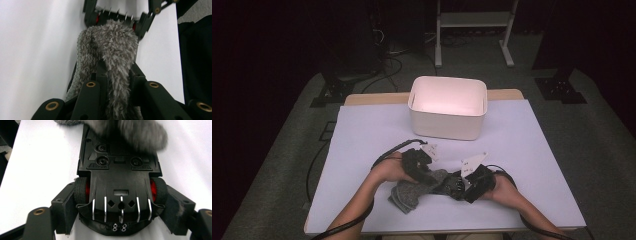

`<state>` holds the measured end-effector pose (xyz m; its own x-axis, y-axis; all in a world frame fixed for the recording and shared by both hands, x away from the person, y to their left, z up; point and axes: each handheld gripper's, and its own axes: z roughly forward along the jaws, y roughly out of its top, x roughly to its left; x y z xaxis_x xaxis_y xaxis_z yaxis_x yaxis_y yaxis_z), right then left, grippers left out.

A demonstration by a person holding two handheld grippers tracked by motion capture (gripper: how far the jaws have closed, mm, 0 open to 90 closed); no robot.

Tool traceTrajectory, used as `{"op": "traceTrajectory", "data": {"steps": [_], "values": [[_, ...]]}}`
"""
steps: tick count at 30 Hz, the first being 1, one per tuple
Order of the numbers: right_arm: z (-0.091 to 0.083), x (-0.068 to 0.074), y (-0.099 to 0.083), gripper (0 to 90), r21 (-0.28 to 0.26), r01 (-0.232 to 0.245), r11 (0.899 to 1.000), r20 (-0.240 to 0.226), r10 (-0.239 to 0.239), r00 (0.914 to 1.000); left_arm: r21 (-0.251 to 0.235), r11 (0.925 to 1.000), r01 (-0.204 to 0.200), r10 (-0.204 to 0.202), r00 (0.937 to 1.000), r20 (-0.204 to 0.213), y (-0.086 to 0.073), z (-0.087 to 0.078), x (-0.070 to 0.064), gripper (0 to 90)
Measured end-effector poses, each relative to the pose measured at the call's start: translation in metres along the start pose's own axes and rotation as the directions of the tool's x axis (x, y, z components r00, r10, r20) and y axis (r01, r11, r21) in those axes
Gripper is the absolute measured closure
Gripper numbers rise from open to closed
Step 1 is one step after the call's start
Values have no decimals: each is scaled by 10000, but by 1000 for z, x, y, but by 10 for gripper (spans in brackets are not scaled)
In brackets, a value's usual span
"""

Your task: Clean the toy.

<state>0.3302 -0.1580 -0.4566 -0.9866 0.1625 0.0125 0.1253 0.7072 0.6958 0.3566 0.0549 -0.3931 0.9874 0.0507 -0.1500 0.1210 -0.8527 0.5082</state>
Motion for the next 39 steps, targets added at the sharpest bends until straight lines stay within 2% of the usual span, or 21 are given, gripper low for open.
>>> {"op": "traceTrajectory", "data": {"steps": [4,8,10,14,18,21,24,26,29,31,32,35,39], "values": [[0,3,-2,237,-84,21,10000,154,-20,9999,-45,9992,-390,391,9990,205,17,15,-1,755],[1,4,-2,237,-91,112,9999,212,-110,9997,121,9989,-451,450,9989,142,17,16,-2,756],[1,4,-3,237,-149,117,9998,207,-114,9997,188,9992,-356,357,9994,-28,11,12,-4,756],[1,4,-3,237,-148,120,9998,222,-117,9997,196,9996,-221,223,9997,-111,1,6,-5,756],[1,5,-3,237,-169,74,9998,210,-71,9998,238,9997,84,-78,9996,-264,-17,-6,-5,755],[1,4,-4,237,-192,123,9997,239,-118,9996,293,9988,386,-370,9979,-529,-31,-17,-3,754],[1,4,-4,237,-217,115,9997,240,-110,9997,249,9984,499,-485,9973,-559,-35,-20,-2,755],[1,4,-4,237,-203,107,9997,240,-102,9997,183,9982,564,-555,9973,-479,-35,-18,-2,755],[1,5,-4,237,-209,93,9997,242,-88,9997,44,9989,458,-456,9985,-289,-28,-13,-2,755],[1,5,-4,238,-231,48,9997,228,-42,9997,-19,9996,286,-286,9995,-152,-20,-7,-4,755],[1,5,-4,237,-239,10,9997,218,-5,9998,-92,9999,-40,40,10000,13,-9,1,-6,754],[1,5,-4,237,-267,38,9996,228,-31,9997,-94,9992,-395,397,9989,241,5,12,-9,750],[1,4,-5,237,-300,140,9995,257,-132,9996,11,9988,-493,492,9984,287,8,13,-9,750]]}}
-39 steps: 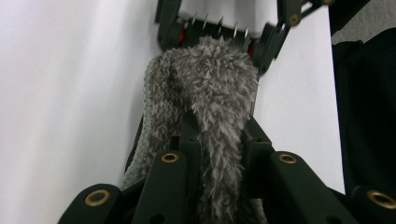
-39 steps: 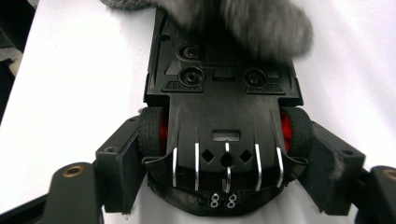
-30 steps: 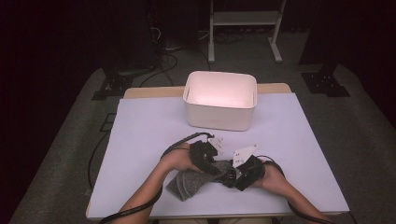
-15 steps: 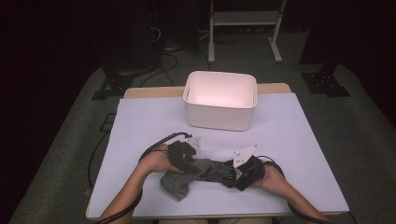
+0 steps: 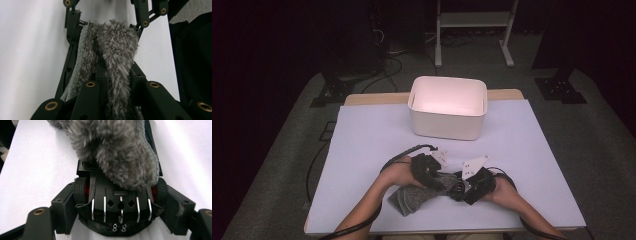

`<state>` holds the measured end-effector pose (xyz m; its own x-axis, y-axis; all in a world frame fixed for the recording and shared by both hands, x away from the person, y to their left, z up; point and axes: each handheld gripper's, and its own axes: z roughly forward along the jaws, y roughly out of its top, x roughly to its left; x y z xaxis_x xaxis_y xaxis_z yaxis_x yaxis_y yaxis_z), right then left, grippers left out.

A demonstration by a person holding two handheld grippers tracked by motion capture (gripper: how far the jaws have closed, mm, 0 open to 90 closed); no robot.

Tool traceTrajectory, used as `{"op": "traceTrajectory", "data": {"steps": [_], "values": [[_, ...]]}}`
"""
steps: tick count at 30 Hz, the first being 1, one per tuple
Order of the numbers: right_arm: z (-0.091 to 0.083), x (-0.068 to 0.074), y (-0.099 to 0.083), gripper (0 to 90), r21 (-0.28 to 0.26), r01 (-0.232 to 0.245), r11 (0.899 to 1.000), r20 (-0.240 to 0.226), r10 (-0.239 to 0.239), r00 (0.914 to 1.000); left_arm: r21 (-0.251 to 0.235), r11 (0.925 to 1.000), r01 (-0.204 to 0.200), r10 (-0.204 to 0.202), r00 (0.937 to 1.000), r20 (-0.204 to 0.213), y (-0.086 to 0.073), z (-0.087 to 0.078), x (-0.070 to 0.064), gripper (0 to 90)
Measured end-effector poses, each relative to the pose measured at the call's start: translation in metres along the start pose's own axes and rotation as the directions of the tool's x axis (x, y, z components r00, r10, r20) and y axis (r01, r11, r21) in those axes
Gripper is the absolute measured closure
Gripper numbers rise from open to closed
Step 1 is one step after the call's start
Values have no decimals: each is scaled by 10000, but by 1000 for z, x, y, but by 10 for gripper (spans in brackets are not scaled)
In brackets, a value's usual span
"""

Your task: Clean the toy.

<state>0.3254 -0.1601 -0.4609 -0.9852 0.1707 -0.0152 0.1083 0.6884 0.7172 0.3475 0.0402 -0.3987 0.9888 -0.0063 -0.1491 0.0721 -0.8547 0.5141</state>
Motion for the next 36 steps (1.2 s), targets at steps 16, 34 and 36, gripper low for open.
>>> {"op": "traceTrajectory", "data": {"steps": [16,34,36], "values": [[1,-1,3,237,98,167,9998,-39,-167,9999,-53,9889,1484,-1476,9786,-1435,-59,-42,14,741],[-2,0,13,223,-170,107,9998,-99,-109,9999,-279,9909,1317,-1337,9868,-914,-48,-24,16,732],[-2,-1,12,224,-152,97,9998,-107,-99,9999,-279,9907,1329,-1349,9867,-905,-48,-24,16,732]]}}
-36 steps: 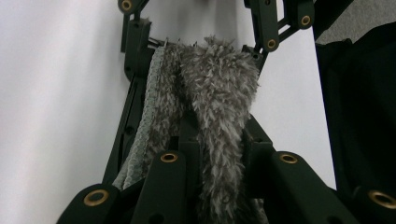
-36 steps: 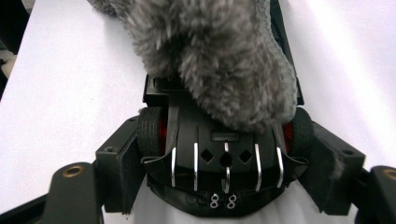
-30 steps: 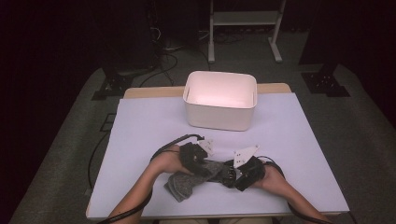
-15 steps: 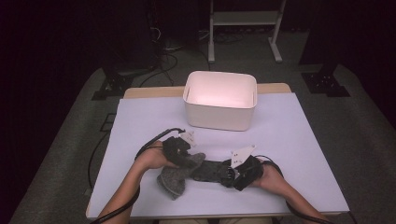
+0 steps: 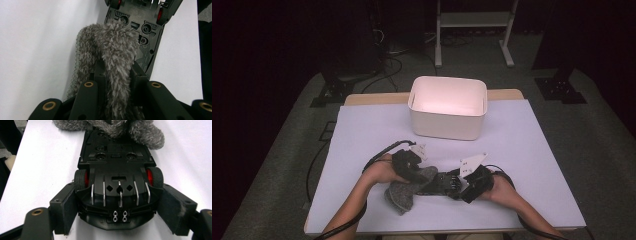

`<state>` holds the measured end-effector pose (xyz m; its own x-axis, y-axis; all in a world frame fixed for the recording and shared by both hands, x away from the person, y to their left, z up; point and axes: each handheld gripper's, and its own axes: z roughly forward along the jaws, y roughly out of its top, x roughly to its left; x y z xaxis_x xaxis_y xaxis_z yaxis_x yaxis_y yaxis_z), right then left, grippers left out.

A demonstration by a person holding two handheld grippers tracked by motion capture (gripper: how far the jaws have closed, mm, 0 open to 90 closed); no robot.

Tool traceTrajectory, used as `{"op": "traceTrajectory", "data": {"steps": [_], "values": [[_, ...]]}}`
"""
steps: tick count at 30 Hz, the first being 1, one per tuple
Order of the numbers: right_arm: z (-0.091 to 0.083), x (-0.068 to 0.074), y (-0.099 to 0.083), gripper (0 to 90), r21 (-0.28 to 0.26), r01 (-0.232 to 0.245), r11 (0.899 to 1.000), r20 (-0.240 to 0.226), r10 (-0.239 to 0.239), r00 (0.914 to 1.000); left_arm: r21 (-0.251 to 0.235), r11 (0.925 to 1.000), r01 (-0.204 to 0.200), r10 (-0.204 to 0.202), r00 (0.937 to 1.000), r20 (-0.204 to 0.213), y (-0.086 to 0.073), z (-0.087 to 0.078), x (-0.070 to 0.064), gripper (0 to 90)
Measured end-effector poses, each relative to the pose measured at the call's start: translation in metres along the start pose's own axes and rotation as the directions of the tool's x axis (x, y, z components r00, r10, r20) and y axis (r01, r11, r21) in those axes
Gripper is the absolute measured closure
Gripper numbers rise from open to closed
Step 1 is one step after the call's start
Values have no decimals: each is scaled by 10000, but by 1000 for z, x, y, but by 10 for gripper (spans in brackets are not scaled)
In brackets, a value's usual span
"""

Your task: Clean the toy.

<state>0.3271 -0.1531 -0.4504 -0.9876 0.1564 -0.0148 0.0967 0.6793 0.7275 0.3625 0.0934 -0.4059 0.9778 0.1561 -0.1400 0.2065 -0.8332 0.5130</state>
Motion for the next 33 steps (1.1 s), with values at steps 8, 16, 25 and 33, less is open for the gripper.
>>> {"op": "traceTrajectory", "data": {"steps": [8,16,25,33], "values": [[2,0,1,234,78,259,9996,-20,-259,9997,-89,9992,-386,386,9993,-16,17,6,-2,738],[4,1,-1,235,128,384,9992,32,-385,9993,-123,9963,-852,855,9959,306,34,14,-6,737],[3,1,2,235,20,370,9993,13,-370,9993,-174,9990,-423,426,9990,158,22,8,1,717],[10,0,-3,232,214,-43,9998,-151,47,9999,184,9939,-1085,1083,9941,96,52,24,-12,714]]}}
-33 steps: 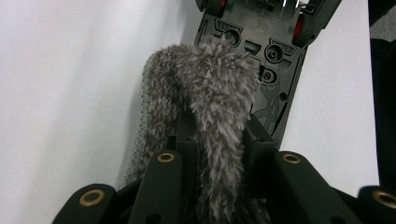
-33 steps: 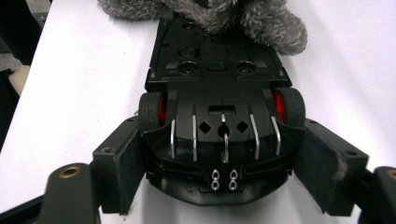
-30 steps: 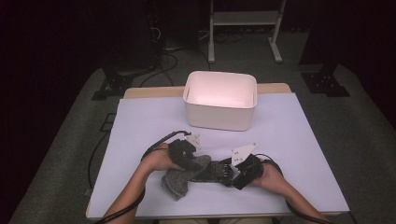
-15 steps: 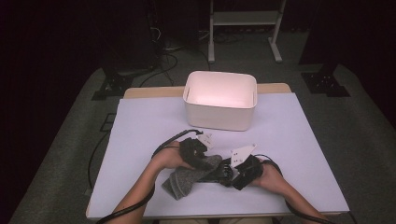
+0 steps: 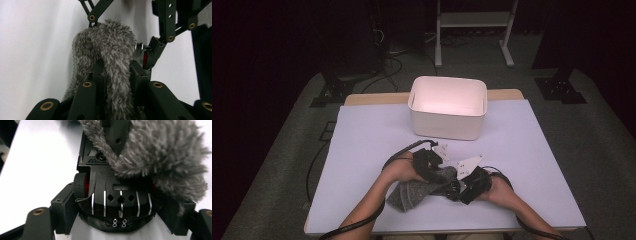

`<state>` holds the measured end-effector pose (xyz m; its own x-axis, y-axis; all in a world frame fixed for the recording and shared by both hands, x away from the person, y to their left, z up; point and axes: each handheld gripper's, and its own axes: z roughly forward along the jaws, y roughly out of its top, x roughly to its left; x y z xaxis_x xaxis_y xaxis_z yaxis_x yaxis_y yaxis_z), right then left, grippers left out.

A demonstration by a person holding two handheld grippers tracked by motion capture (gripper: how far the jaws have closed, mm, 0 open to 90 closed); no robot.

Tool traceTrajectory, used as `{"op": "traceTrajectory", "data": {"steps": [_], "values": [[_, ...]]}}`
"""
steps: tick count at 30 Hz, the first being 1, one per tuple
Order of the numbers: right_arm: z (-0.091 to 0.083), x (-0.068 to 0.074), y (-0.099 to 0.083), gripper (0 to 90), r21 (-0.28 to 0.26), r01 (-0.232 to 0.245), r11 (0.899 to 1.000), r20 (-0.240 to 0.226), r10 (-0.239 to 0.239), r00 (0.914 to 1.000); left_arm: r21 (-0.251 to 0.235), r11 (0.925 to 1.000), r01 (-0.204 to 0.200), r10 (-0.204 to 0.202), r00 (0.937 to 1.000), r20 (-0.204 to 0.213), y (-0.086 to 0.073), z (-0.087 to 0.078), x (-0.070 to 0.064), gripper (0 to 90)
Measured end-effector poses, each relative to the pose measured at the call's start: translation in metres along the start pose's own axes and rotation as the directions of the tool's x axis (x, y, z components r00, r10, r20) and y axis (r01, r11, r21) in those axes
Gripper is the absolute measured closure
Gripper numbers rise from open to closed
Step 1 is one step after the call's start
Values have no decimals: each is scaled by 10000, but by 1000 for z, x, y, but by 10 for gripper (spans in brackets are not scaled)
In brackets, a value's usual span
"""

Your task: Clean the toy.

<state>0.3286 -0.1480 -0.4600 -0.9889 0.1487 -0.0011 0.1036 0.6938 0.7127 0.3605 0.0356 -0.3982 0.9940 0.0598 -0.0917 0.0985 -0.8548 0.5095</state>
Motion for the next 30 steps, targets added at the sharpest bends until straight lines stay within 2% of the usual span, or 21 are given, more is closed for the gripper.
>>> {"op": "traceTrajectory", "data": {"steps": [6,11,18,23,25,26,27,29,30], "values": [[-2,1,-3,212,-44,-67,10000,-82,67,9999,-332,9988,361,-357,9993,134,-10,-4,2,714],[-6,-1,-9,223,-226,-302,9993,-189,298,9994,-352,9985,431,-427,9990,108,-16,-7,0,713],[-6,-1,-9,230,-198,-257,9995,-166,253,9995,-361,9980,513,-510,9986,101,-16,-7,0,702],[-6,0,-10,231,-248,-155,9996,-119,152,9998,-215,9994,277,-275,9996,95,-8,-4,-6,701],[-5,0,-11,231,-337,-103,9994,-67,101,9999,-217,9997,-68,79,9985,540,0,2,-15,701],[-6,0,-11,231,-330,-127,9994,-74,125,9999,-43,9997,-244,245,9990,376,2,3,-18,700],[-6,0,-11,231,-330,-127,9994,-74,125,9999,-43,9997,-244,245,9990,376,2,3,-18,699],[-6,0,-11,232,-345,-151,9993,-52,149,9999,-177,9996,-240,249,9982,553,3,2,-19,699],[-6,0,-11,232,-352,-206,9992,-84,203,9998,-291,9989,-371,392,9963,760,4,3,-20,699]]}}
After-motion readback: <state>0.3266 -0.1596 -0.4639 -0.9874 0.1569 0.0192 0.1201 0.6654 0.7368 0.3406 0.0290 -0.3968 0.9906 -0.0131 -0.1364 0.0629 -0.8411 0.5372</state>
